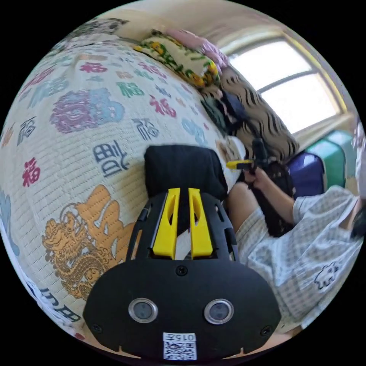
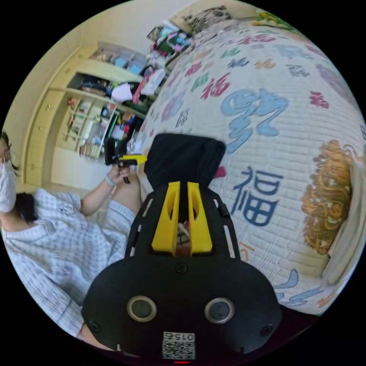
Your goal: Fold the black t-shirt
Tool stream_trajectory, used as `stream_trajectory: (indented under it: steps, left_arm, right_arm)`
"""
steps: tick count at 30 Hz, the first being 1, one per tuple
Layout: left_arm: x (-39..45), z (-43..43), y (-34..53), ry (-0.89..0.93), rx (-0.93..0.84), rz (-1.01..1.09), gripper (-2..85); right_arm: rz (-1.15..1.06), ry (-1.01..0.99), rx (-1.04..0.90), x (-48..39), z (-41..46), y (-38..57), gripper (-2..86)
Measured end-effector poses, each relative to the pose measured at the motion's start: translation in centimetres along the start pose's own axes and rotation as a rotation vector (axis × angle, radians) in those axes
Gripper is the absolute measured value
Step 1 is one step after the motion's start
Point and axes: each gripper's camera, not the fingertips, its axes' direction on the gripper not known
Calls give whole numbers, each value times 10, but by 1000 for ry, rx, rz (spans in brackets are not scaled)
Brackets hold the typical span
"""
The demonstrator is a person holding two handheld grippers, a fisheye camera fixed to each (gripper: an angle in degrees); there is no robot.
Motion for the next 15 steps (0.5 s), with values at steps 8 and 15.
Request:
stream_trajectory:
  steps: [8,15]
  left_arm:
    - [-45,66,-50,77,-139,-192,113]
    - [-60,72,-32,118,-47,-271,43]
  right_arm:
    - [180,-64,-39,59,20,-52,72]
    - [262,-52,24,95,-5,-36,1]
